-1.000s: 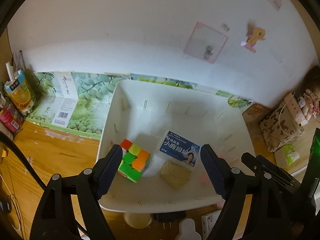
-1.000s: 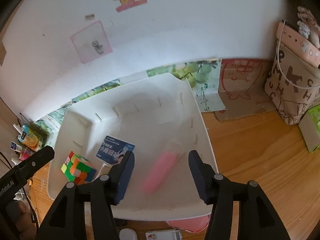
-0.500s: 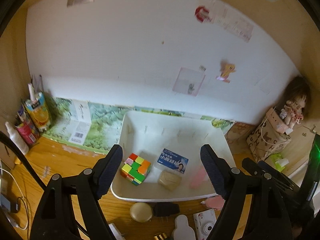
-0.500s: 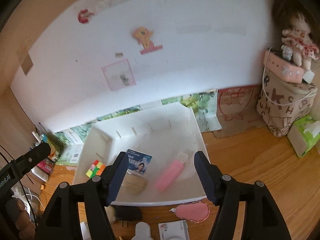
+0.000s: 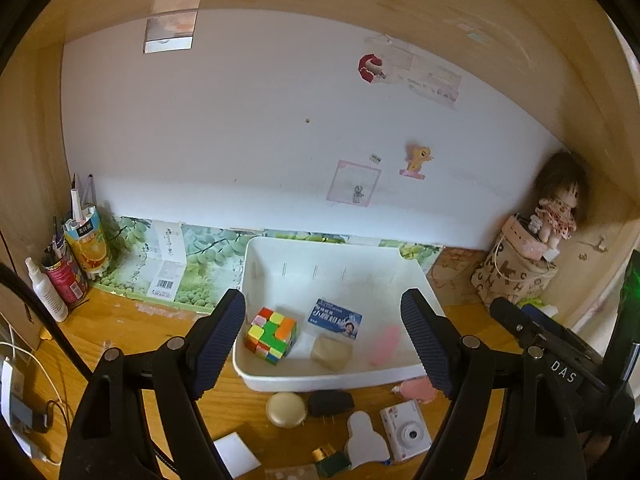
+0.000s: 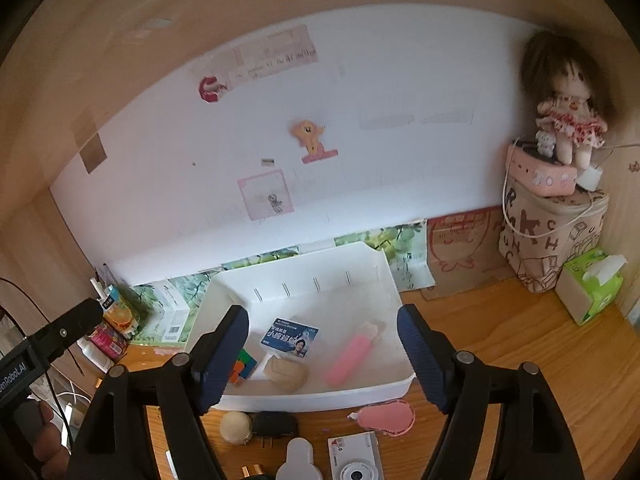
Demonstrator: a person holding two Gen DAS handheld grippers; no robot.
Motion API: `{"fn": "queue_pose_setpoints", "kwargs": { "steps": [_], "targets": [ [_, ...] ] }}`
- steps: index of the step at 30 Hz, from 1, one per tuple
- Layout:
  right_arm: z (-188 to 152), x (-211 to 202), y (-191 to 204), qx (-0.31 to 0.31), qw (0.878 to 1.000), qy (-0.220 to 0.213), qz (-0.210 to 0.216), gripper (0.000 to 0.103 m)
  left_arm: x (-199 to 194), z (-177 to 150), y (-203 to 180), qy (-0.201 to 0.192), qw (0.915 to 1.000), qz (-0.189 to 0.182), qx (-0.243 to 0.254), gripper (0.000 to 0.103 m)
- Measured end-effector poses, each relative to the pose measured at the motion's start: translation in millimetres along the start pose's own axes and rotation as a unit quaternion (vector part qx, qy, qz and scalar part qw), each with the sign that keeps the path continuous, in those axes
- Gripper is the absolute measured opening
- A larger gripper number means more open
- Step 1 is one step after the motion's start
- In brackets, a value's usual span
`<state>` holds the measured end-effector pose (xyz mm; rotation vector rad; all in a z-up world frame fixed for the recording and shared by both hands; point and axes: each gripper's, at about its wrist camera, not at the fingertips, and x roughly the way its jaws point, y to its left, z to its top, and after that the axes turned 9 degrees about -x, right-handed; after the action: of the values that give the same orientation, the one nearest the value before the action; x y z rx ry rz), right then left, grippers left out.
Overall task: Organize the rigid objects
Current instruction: 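Move both tools back from the bin toward the remaining desk items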
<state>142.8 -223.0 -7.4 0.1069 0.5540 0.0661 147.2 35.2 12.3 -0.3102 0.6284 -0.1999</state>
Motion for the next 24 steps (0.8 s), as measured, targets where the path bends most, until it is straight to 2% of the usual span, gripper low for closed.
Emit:
{"fn": "queue_pose_setpoints", "kwargs": {
  "steps": [4, 10, 16, 24],
  "targets": [
    [-8.7, -7.3, 6.4, 0.000, 1.000, -0.006, -0.001, 0.078, -5.5, -7.0, 8.0, 0.009, 1.0000, 0.001, 0.000, 0.083],
    [-25.8, -13.9, 21.5, -0.013, 1.000, -0.003, -0.008, 0.078, -0.9, -20.4, 24.0, 0.057, 0.9984, -0.001, 0.005, 0.082],
    [-44.4, -18.5, 39.2, -0.032, 0.999, 0.009, -0.032, 0.078, 0.7, -35.7, 37.4, 0.088, 0.9961, -0.006, 0.007, 0.082],
    [-72.8, -28.2, 63.6, -0.065, 0.997, 0.026, -0.044, 0.078, 2.2, -59.4, 52.2, 0.130, 0.9915, -0.001, 0.001, 0.082]
  ]
}}
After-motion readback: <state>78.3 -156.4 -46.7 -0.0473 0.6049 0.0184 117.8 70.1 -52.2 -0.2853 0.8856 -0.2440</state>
